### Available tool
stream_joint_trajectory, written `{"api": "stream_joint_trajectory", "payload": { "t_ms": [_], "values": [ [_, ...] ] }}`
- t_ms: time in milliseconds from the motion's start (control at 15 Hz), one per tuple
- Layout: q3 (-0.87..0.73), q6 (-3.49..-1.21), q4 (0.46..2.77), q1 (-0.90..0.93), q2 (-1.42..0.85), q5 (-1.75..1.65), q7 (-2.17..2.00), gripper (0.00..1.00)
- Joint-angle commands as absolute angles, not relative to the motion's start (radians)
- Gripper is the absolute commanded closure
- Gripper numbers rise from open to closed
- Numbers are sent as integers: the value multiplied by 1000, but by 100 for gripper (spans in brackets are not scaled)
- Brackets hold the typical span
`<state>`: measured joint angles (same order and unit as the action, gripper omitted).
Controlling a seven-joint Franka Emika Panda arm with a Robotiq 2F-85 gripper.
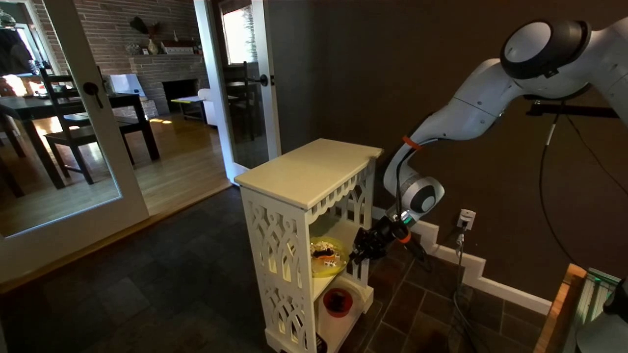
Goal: Put the yellow plate on top of the shelf.
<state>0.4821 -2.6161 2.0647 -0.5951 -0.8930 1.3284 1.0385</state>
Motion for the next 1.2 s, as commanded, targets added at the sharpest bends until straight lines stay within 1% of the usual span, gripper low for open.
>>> {"api": "stream_joint_trajectory", "payload": {
  "t_ms": [0, 67, 267, 333, 467, 533, 600, 867, 933, 1000, 1067, 1133],
  "values": [
    [323, -2469, 2030, -451, -859, 1455, 1064, 84],
    [280, -2429, 2019, -415, -859, 1474, 1061, 89],
    [175, -2342, 1998, -323, -857, 1524, 1046, 81],
    [147, -2320, 1987, -296, -863, 1535, 1041, 74],
    [101, -2284, 1976, -252, -865, 1551, 1029, 70],
    [82, -2269, 1964, -233, -873, 1557, 1021, 64],
    [67, -2257, 1966, -216, -869, 1566, 1018, 68],
    [26, -2233, 1941, -165, -877, 1567, 960, 72],
    [20, -2234, 1938, -155, -875, 1565, 938, 75],
    [15, -2238, 1936, -146, -875, 1564, 916, 76],
    [11, -2241, 1931, -136, -878, 1561, 890, 78],
    [7, -2243, 1927, -129, -879, 1559, 868, 78]
  ]
}}
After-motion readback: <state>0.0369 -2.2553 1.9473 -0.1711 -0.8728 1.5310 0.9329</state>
